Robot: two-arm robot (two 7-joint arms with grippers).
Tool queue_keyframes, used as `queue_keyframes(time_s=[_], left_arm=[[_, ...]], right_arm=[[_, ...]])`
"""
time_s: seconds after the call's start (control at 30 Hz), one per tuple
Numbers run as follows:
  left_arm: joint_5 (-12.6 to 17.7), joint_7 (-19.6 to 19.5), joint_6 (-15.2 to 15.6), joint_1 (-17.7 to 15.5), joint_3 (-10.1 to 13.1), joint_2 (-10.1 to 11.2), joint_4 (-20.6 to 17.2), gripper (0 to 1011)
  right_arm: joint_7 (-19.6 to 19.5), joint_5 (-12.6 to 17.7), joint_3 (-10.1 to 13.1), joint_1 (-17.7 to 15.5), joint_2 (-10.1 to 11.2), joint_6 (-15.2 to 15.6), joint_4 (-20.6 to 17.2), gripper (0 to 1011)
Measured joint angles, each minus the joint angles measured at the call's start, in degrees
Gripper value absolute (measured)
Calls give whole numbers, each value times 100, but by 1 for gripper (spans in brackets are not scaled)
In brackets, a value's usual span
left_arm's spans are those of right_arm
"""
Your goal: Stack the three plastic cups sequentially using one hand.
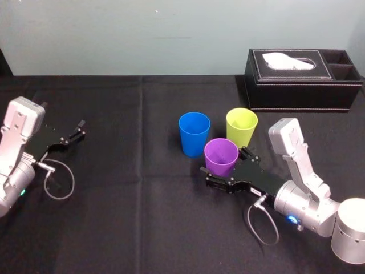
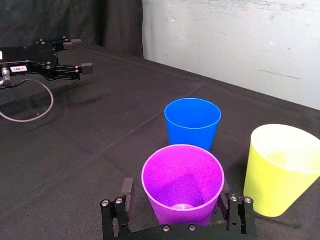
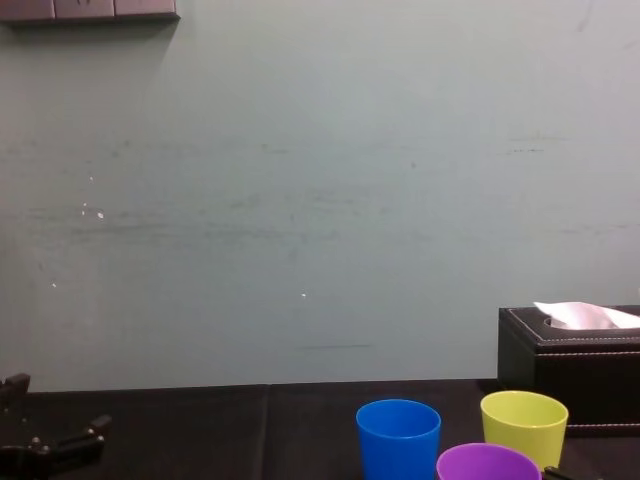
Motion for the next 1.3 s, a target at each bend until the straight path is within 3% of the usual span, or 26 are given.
queue_keyframes(time_s=[0.17,0.47,0.73,0.93,1.3], left_arm=[[0,0,0,0,0,0,0,1012],[0,0,0,0,0,0,0,1011],[0,0,0,0,0,0,0,1011],[0,0,0,0,0,0,0,1011],[0,0,0,0,0,0,0,1011]], right_arm=[[-1,7,3,-6,7,0,-6,984],[-5,22,9,-12,13,1,-14,778],[-14,27,31,-32,16,7,-50,736],[-17,233,206,-102,30,109,-328,732],[-92,568,457,-95,264,646,-1076,732]])
